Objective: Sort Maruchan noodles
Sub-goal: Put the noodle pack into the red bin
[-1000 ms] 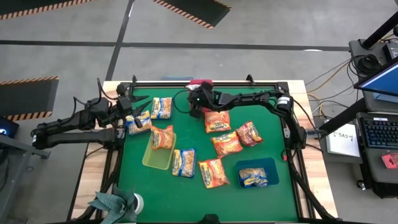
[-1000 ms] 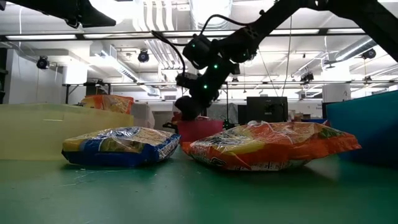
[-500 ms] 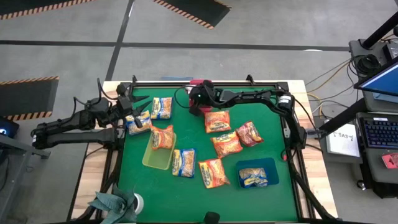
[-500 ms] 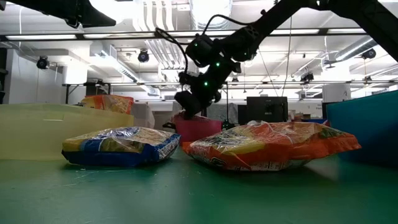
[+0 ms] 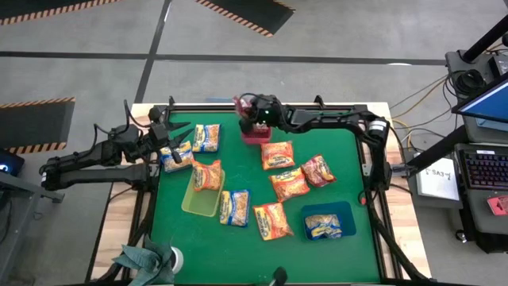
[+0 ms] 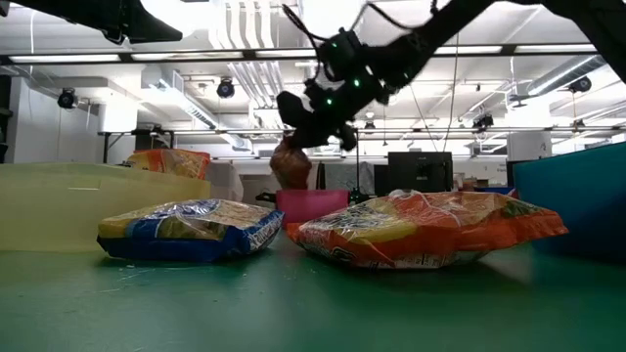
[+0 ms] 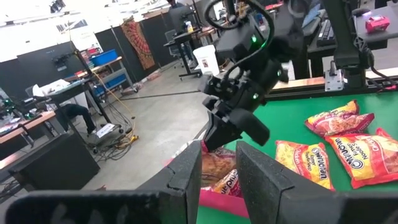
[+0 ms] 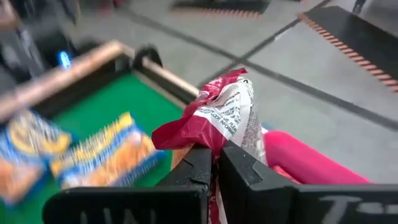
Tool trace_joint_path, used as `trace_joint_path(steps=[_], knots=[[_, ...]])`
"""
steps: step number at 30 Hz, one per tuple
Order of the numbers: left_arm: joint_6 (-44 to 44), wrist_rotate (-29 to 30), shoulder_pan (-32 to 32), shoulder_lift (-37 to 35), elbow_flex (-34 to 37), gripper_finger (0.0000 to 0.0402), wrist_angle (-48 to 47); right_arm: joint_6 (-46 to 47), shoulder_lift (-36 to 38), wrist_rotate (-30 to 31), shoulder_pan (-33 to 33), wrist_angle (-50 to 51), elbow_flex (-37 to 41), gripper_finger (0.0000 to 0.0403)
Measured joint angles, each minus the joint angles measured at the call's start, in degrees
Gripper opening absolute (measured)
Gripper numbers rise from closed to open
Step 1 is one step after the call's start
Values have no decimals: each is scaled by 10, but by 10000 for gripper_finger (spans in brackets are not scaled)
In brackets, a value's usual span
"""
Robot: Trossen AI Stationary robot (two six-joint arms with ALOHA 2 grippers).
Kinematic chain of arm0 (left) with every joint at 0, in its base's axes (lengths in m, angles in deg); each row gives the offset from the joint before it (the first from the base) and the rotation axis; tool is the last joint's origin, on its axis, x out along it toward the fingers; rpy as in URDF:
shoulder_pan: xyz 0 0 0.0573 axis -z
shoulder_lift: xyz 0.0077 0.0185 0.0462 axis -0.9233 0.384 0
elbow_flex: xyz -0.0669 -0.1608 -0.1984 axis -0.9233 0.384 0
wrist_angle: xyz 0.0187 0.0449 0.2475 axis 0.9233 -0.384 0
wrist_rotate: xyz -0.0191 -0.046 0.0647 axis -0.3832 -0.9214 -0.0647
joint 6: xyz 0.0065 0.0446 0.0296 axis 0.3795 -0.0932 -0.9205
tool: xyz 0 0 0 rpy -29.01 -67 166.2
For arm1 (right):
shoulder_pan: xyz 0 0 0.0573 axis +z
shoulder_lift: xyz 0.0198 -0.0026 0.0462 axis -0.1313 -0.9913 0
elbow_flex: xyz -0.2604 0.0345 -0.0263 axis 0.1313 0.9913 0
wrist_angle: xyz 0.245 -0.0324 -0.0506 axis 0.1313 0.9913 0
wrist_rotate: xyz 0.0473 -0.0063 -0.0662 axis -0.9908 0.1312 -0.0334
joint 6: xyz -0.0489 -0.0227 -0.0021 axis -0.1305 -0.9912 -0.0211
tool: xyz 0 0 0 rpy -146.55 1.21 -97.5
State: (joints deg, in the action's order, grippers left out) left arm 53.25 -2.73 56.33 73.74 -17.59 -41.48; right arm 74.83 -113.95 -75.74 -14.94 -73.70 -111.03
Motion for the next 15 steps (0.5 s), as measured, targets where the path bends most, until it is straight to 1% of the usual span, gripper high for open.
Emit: trace_joint_path(steps=[2,4,8,11,13,15], knots=[[0,0,0,0,0,81,0,39,0,8,-3,-86,40,9],[0,0,0,0,0,81,0,65,-2,35,-2,-172,84,8],[-1,0,0,0,0,81,0,76,-13,96,10,-336,159,8],[-1,0,0,0,0,81,2,61,-29,158,26,-446,193,8],[-2,0,0,0,0,81,4,57,-42,177,32,-469,203,8],[-2,0,0,0,0,81,6,68,-54,179,36,-467,204,8]])
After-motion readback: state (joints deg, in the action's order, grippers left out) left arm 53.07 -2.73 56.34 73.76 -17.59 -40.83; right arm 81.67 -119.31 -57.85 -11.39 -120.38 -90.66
